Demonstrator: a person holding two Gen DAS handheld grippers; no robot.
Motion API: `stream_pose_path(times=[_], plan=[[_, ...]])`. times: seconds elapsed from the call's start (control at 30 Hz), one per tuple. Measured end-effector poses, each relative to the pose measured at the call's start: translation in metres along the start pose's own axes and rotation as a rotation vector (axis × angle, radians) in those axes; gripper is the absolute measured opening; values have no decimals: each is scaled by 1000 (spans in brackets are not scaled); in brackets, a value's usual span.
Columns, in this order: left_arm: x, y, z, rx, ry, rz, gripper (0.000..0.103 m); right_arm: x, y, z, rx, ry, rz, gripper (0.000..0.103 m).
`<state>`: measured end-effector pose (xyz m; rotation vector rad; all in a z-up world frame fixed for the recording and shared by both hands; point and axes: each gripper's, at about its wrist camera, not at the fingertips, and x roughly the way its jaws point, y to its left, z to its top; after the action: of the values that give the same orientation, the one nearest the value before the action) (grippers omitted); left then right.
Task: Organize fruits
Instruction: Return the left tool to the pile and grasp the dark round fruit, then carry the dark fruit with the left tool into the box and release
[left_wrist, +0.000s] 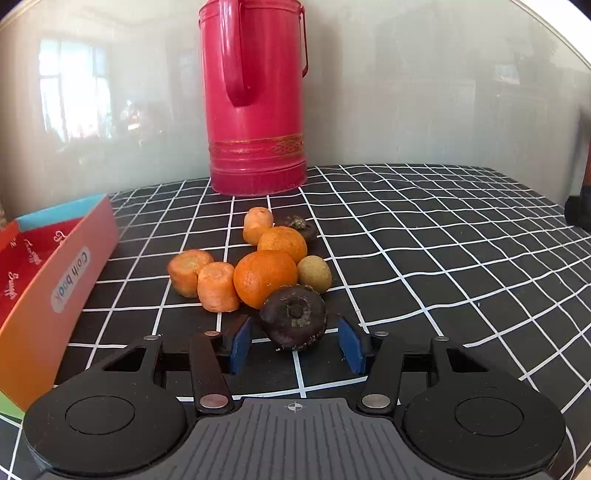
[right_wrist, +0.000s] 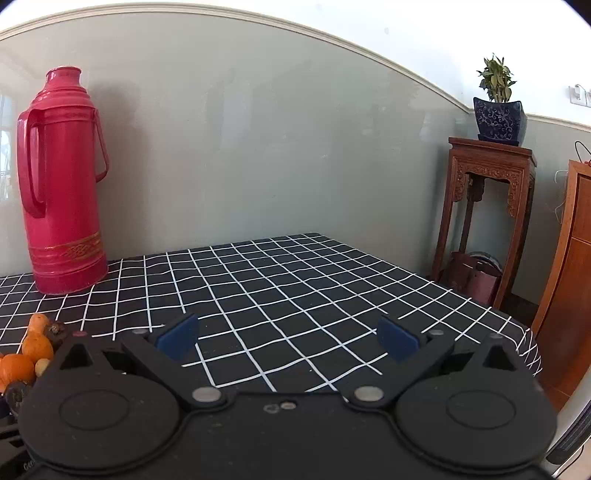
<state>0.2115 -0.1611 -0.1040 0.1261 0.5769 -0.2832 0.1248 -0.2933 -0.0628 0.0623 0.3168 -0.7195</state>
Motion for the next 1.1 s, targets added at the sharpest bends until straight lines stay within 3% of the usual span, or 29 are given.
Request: stream_pose_path(times=[0.03, 0.27, 0.57, 0.87, 1.1], plan=[[0, -1, 0, 1, -3, -3, 39, 0, 1, 0, -3, -1, 2, 97], [-4, 4, -1, -4, -26, 17, 38, -4, 5, 1, -7, -11, 19, 97], [-23, 34, 7, -42, -94, 110, 38, -10, 12, 2, -16, -25, 23, 97], [-54, 101, 13, -131, -192, 332, 38, -20, 36, 1, -49, -38, 85, 97], [-57, 169, 9, -257, -102, 481, 38, -26, 62, -2, -81, -37, 147, 97]])
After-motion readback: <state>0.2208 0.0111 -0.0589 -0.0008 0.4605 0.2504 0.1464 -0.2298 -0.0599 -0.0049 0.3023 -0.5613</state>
